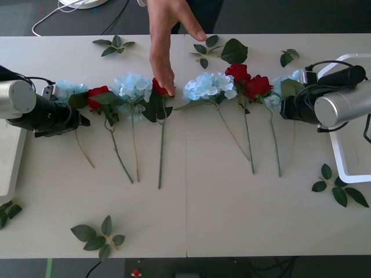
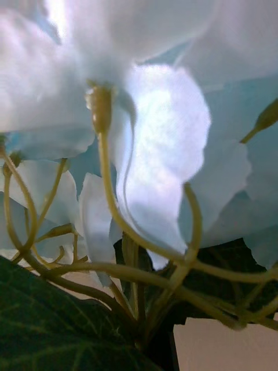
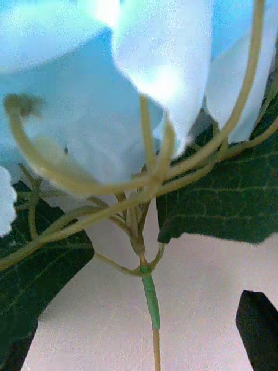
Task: Place the red flowers into the right box and the blue flowers into the left box. If a person shows an open palm, hand one flower to the person first, then continue sorting.
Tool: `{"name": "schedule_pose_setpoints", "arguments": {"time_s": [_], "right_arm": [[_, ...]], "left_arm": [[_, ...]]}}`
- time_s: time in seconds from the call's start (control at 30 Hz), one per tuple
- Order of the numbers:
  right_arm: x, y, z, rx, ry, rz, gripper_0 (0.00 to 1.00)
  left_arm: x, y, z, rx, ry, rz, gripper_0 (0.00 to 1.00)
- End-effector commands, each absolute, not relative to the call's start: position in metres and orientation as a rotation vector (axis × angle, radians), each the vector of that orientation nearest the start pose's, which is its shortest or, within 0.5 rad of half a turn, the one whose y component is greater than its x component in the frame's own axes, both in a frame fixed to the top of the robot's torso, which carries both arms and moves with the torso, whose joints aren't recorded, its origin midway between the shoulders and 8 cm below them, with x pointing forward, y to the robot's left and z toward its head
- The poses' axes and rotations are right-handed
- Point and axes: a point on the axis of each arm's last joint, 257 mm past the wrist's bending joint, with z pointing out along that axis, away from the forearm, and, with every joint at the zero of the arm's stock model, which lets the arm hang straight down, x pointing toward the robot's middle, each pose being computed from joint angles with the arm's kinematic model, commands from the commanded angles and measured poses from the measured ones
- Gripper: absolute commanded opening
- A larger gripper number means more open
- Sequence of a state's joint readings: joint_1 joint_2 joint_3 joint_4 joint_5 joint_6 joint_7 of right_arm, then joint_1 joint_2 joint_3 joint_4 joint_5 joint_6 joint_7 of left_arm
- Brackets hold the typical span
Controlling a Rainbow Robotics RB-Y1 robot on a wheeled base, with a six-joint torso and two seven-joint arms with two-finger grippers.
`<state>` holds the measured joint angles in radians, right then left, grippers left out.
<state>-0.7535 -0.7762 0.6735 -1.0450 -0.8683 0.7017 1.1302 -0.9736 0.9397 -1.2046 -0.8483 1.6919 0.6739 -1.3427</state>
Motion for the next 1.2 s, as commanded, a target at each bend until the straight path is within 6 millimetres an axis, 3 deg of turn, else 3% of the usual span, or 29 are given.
{"name": "schedule_pose_setpoints", "arguments": {"time_s": [0.03,0.1,0.3,0.43,0.6,0.73,0.8,1.0,1.2], "right_arm": [[0.643,-0.315,-0.230,0.081,2.267,0.153,0.00],[0.643,-0.316,-0.218,0.077,2.227,0.182,0.00],[0.626,-0.309,-0.154,0.033,2.047,0.301,0.00],[0.598,-0.284,-0.101,-0.043,1.920,0.381,0.00],[0.548,-0.251,-0.032,-0.192,1.740,0.415,0.00],[0.518,-0.225,0.004,-0.281,1.626,0.426,0.00],[0.503,-0.203,0.023,-0.335,1.554,0.441,0.00],[0.483,-0.154,0.069,-0.452,1.389,0.461,0.00],[0.481,-0.110,0.102,-0.543,1.269,0.475,0.00]], "left_arm": [[0.582,0.352,-0.314,-0.265,2.608,-0.244,1.00],[0.582,0.352,-0.314,-0.265,2.608,-0.244,1.00],[0.582,0.352,-0.314,-0.265,2.608,-0.244,1.00],[0.582,0.352,-0.314,-0.265,2.608,-0.244,1.00],[0.582,0.352,-0.314,-0.265,2.608,-0.244,1.00],[0.582,0.352,-0.314,-0.265,2.608,-0.244,1.00],[0.582,0.352,-0.314,-0.265,2.608,-0.244,1.00],[0.582,0.352,-0.314,-0.265,2.608,-0.244,1.00],[0.582,0.352,-0.314,-0.265,2.608,-0.244,1.00]]}}
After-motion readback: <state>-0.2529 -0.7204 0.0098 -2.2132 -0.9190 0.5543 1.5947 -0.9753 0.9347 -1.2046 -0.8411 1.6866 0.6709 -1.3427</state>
